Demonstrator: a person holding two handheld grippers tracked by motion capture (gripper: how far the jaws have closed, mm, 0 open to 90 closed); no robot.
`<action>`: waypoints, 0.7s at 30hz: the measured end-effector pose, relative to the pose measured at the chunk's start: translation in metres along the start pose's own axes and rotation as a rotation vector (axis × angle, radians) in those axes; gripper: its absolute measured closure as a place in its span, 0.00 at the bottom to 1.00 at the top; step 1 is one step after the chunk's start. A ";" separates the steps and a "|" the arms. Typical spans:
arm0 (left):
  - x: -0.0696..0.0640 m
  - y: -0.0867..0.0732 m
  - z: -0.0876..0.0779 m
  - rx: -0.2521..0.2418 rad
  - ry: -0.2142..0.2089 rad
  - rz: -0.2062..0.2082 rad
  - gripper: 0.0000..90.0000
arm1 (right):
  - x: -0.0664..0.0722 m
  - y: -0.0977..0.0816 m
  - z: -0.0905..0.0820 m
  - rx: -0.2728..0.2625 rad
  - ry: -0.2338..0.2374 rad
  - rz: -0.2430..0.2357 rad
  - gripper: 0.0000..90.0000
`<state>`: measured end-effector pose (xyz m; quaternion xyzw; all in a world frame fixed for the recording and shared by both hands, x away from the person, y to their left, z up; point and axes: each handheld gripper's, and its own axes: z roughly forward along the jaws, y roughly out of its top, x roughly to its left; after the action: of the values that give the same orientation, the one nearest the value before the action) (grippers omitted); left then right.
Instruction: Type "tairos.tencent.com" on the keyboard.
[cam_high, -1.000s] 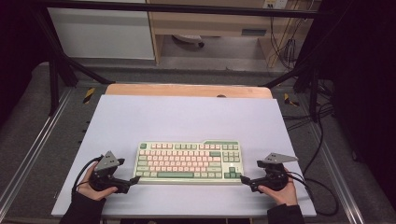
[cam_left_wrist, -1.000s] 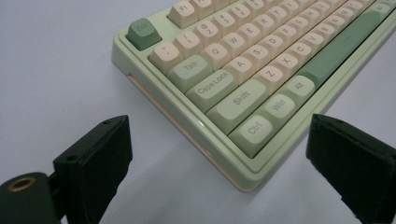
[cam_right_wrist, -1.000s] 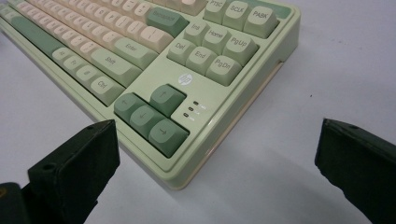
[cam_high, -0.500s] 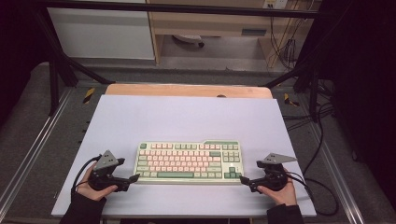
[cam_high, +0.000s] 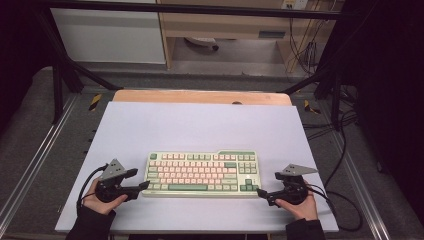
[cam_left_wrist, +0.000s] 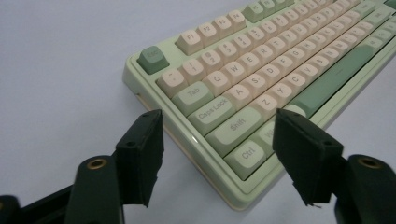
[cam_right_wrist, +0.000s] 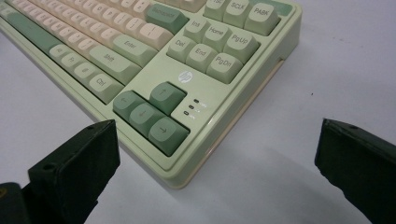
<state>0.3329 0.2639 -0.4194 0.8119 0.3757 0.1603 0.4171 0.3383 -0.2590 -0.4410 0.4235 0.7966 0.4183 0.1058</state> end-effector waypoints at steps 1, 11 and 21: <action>0.000 0.001 0.001 0.002 -0.002 -0.007 0.43 | 0.000 0.000 0.000 0.001 0.000 0.000 0.01; -0.006 0.012 0.006 0.013 -0.022 -0.008 0.68 | 0.000 0.000 0.000 0.001 -0.001 0.000 0.01; -0.016 0.025 0.017 0.035 -0.036 0.020 0.85 | 0.001 0.000 0.000 0.002 -0.006 -0.002 0.01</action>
<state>0.3438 0.2329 -0.4083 0.8255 0.3630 0.1433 0.4078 0.3381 -0.2579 -0.4409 0.4239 0.7972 0.4159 0.1082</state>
